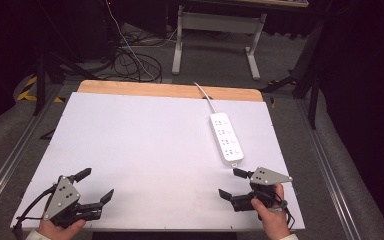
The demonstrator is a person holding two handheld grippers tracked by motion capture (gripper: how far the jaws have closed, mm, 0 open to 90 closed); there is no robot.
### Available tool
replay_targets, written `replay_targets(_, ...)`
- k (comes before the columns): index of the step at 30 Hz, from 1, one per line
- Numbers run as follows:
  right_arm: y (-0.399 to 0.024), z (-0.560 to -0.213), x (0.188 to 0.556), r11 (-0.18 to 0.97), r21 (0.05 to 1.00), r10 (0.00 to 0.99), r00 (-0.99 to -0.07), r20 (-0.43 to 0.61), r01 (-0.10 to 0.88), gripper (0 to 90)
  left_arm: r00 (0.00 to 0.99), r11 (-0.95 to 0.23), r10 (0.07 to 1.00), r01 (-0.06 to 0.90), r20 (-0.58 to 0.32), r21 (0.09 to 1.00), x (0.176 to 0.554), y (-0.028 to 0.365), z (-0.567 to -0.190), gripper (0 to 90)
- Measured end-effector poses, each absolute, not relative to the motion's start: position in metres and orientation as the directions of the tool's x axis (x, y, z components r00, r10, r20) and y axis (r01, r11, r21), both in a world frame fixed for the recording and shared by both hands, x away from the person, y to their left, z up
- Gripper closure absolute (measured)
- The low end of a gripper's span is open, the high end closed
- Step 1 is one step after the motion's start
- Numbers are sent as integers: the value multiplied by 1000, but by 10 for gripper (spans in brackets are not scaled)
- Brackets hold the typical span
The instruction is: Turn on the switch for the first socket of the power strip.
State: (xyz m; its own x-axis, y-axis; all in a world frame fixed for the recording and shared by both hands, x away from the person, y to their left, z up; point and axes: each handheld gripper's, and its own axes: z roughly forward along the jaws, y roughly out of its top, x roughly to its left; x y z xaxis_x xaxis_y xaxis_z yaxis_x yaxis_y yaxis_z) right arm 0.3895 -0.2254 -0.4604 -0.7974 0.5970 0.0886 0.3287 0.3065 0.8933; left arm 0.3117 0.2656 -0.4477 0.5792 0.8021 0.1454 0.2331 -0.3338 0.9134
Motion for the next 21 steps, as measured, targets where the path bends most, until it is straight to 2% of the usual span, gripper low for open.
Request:
replay_targets(8,-225,-483,381,298,898,600,-795,88,325,111,587,-317,801,245,119,916,313,267,-448,124)
replay_targets(15,-217,-495,379,383,860,626,-779,28,338,111,591,-302,802,273,89,913,315,266,-451,112)
replay_targets(21,-217,-493,385,382,863,613,-789,30,330,115,594,-335,794,256,125,907,316,265,-453,114)
